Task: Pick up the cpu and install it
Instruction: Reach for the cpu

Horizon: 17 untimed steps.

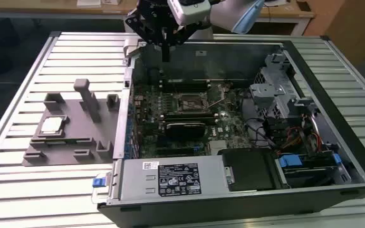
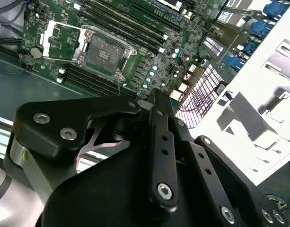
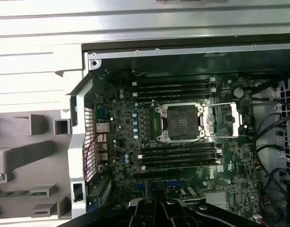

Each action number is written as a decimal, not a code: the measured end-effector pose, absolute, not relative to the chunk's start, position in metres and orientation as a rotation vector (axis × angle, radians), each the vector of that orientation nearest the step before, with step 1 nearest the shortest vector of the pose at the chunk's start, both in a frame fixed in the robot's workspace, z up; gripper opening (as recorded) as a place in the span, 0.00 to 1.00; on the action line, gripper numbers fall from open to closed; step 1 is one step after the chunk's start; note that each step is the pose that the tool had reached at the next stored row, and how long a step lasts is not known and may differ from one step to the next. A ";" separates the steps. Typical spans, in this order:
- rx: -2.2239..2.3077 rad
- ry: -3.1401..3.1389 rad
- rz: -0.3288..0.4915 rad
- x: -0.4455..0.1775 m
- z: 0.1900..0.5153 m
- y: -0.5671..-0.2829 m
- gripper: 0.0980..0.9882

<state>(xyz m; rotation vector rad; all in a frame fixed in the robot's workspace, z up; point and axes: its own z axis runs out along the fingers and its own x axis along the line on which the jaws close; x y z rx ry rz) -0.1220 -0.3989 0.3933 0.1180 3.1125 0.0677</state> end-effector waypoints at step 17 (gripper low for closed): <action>0.118 3.112 0.069 -0.128 0.393 -0.399 0.01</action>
